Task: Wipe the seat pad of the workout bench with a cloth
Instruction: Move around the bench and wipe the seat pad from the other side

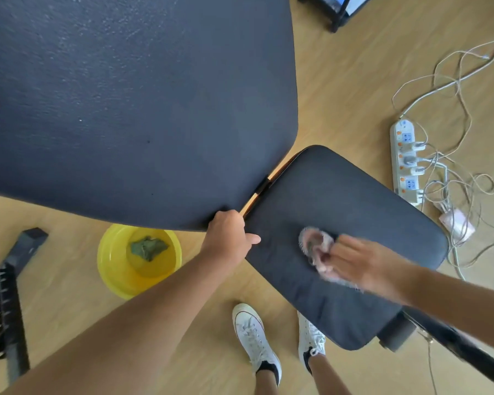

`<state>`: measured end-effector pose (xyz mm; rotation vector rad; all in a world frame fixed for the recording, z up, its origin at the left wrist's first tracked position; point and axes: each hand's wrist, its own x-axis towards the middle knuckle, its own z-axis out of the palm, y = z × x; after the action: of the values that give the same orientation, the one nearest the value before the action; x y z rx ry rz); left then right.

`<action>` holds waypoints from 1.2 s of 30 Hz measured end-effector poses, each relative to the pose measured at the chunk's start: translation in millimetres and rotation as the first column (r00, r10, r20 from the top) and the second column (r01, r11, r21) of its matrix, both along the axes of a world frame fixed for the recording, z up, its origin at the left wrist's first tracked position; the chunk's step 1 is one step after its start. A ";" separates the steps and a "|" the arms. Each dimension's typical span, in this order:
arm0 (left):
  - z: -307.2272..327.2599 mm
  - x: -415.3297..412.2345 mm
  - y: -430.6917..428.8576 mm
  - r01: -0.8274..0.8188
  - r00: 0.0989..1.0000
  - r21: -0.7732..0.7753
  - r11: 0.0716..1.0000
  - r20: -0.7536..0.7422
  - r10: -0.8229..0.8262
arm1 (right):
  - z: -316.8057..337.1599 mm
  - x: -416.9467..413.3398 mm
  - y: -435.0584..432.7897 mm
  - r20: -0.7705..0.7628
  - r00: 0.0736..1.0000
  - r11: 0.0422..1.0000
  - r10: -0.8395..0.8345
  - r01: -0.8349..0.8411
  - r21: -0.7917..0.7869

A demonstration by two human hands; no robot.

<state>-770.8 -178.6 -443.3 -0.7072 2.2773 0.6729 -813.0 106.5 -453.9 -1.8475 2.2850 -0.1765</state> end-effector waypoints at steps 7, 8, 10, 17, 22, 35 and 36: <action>-2.6 -2.7 -3.3 -0.014 0.999 0.033 0.999 0.041 0.012 | -10.5 -43.1 -128.2 0.065 0.728 0.716 -0.683 0.684 -0.137; -2.0 -2.8 -3.9 -0.012 0.999 0.038 0.999 0.043 0.010 | -13.7 -10.6 -139.7 -0.077 0.833 0.836 -0.548 0.545 -0.057; -2.0 -3.6 -4.4 0.007 0.999 0.029 1.000 0.051 -0.009 | -16.6 56.1 -119.5 -0.006 0.953 0.946 -0.303 0.302 0.121; -1.9 -2.4 -6.2 0.035 0.998 0.026 0.999 0.050 -0.036 | -1.0 8.2 0.1 -0.069 0.873 0.875 -0.483 0.484 -0.004; 4.5 -8.1 -5.1 0.099 0.993 0.020 0.995 0.056 -0.100 | -10.7 4.9 -78.8 0.334 0.467 0.422 -0.819 0.884 -0.201; 0.0 -5.9 -4.2 0.174 0.985 -0.056 0.983 0.015 -0.173 | -2.7 19.4 -19.2 0.259 0.090 0.072 -0.962 0.994 -0.079; -3.0 -4.8 -6.6 0.164 0.986 -0.054 0.985 0.021 -0.163 | -4.1 32.5 -38.9 0.312 0.111 0.088 -0.944 0.992 -0.086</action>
<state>-775.6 -185.2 -446.3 -0.5413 2.3160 0.5263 -780.5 67.6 -458.0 0.1392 2.9928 -0.8436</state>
